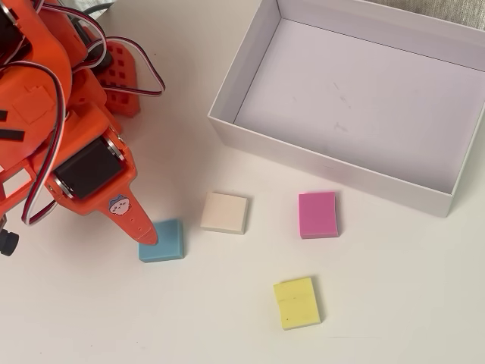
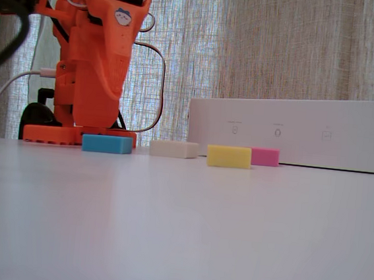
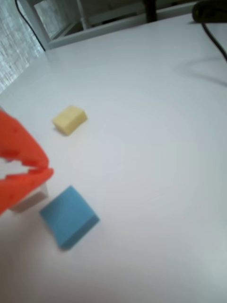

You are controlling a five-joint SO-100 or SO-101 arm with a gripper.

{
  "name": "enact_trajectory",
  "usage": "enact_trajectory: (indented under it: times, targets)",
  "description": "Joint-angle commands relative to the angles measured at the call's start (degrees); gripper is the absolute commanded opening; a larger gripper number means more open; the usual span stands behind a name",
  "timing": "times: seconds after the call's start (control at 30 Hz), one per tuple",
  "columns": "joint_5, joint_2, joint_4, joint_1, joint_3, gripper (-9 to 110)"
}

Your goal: Grasp the pink cuboid and put it in the bin.

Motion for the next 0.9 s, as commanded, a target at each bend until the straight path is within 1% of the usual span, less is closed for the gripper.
enact_trajectory:
  times: [0.0,0.1,0.27,0.33,0.4,0.47,0.53,0.63,0.8,0.87]
  targets:
    - [-0.6,-0.2,0.1,-0.4,-0.2,2]
    - [-0.7,-1.8,-3.0,0.4,-1.3,19]
    - [-1.5,-16.5,-13.1,-2.8,-14.1,21]
    - [-4.0,-23.5,-15.6,-3.5,-20.1,21]
    - [-7.3,-30.7,-15.7,-4.7,-27.6,22]
    - [-11.6,-39.3,-12.5,-6.8,-36.0,22]
    - [-15.4,-49.2,-6.0,-8.6,-47.1,22]
    - [-15.9,-62.8,2.4,-10.1,-64.1,22]
    - [-15.9,-80.0,13.5,-12.9,-88.0,25]
    - [-16.0,-83.8,17.1,-13.1,-92.7,31]
